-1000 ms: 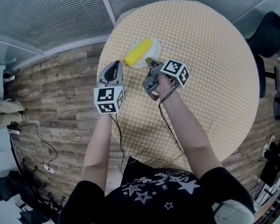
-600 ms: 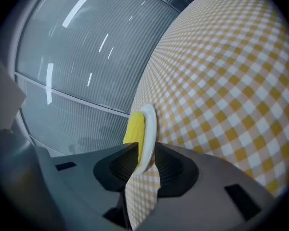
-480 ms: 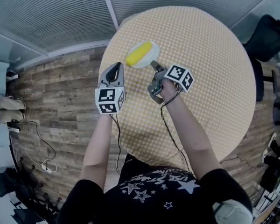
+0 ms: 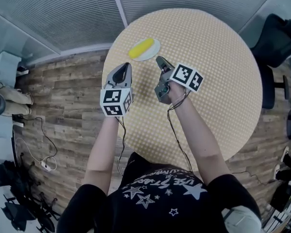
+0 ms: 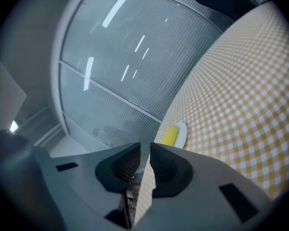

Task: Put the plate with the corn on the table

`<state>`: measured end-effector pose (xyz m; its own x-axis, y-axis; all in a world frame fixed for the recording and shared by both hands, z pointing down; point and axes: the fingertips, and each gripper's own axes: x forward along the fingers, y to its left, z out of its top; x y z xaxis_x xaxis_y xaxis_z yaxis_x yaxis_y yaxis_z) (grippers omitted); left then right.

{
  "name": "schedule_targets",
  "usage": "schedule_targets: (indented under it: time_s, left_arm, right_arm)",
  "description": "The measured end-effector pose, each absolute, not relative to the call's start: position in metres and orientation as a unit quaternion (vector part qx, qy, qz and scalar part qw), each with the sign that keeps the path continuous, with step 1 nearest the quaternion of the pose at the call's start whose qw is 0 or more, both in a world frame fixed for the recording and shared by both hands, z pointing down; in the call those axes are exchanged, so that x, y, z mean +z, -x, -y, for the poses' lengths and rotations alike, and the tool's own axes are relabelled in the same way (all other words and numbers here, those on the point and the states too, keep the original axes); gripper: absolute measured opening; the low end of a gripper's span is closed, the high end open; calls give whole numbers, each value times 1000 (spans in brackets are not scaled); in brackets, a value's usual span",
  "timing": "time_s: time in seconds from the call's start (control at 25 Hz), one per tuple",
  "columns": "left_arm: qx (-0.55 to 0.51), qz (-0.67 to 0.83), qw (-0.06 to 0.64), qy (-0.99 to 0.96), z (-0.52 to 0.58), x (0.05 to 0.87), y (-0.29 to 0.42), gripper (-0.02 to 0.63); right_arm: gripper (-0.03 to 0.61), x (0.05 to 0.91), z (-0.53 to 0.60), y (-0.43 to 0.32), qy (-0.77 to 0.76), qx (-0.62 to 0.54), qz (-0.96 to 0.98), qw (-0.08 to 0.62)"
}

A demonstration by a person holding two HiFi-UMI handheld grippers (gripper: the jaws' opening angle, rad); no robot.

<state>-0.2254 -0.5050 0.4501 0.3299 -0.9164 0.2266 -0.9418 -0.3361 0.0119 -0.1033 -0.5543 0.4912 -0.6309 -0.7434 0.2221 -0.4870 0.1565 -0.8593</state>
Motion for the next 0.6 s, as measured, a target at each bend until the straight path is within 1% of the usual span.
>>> schedule_targets:
  time_s: [0.2, 0.32, 0.44, 0.6]
  left_arm:
    - [81, 571, 69, -814, 469, 426, 189, 9]
    - [67, 562, 71, -822, 446, 411, 160, 9]
    - [75, 554, 78, -826, 422, 405, 131, 9]
    - [81, 544, 91, -830, 388, 396, 96, 9]
  right_arm:
    - [69, 446, 519, 89, 408, -341, -846, 47]
    - [71, 430, 494, 76, 406, -286, -867, 23]
    - [69, 419, 469, 60, 411, -226, -883, -5]
    - [69, 398, 431, 30, 449, -96, -888, -41]
